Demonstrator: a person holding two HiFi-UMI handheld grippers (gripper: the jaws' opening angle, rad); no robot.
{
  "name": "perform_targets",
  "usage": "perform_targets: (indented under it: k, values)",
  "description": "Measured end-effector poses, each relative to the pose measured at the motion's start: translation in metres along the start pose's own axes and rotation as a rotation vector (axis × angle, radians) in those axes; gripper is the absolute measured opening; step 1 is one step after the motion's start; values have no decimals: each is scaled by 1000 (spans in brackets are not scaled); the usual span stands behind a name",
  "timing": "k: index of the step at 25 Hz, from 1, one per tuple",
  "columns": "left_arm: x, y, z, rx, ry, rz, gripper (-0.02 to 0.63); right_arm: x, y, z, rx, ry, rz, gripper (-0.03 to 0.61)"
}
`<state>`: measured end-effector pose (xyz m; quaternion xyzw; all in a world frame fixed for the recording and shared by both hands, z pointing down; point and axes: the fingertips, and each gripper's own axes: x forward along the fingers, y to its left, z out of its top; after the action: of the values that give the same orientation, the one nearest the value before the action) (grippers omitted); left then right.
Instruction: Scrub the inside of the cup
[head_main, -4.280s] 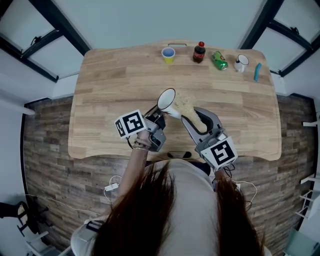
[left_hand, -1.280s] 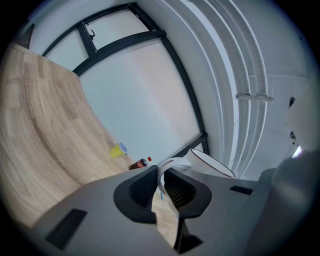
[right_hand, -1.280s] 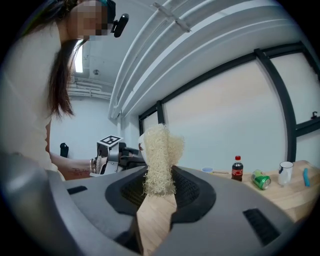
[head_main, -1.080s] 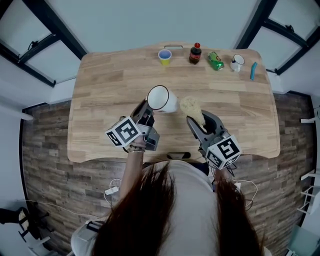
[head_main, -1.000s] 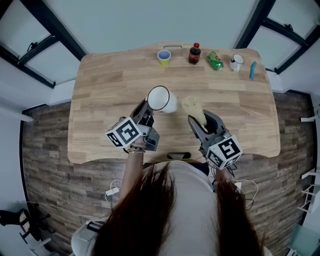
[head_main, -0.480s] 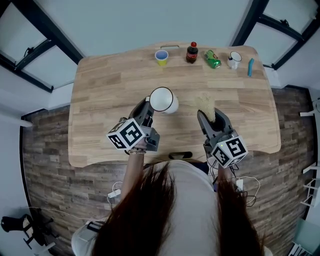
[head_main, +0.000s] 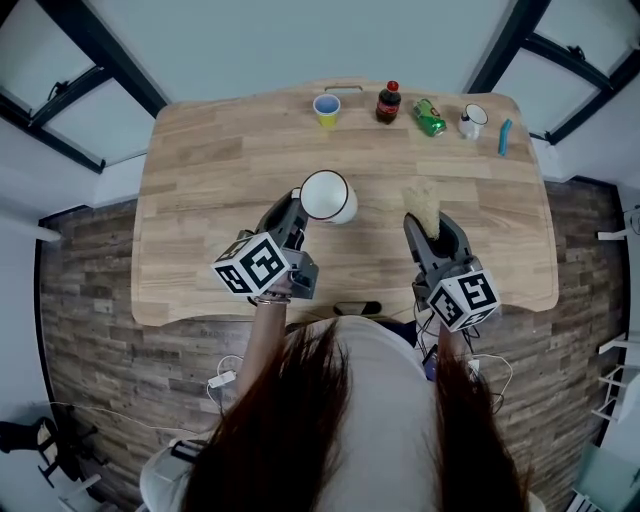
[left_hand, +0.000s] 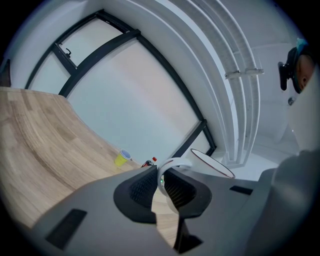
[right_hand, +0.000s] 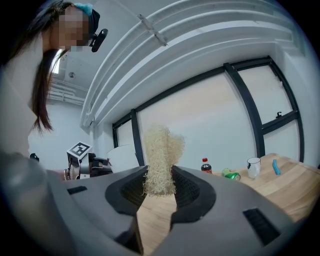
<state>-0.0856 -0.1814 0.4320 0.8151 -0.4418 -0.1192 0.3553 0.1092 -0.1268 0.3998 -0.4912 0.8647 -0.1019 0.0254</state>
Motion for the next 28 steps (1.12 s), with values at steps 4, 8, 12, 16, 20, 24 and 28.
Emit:
perform_targets:
  k: [4,8,12,16,20,24,28]
  values:
    - [-1,0,-2,7,-6,12,46,1,-7,-2,10,12,-10,141]
    - [-2,3,-4,32,-6,30,46,0,-14,-3,34,11,-26,141]
    - [-2,4,-6,57,2,37,46,0,-19,-7,56,17,-43,140]
    - [-2,5,-4,78,0,47,46,1,-20,-7,78,13,-48,140]
    - [-4,8,-2,110,-4,67,46,2,-19,-8,74,17,-50,140]
    - [-4,9,-3,146,8,83,46,2,-17,-9,75,20,-50,141]
    - [-3,9,-3,175,17,92,46,2,-17,-10,74,22,-51,140]
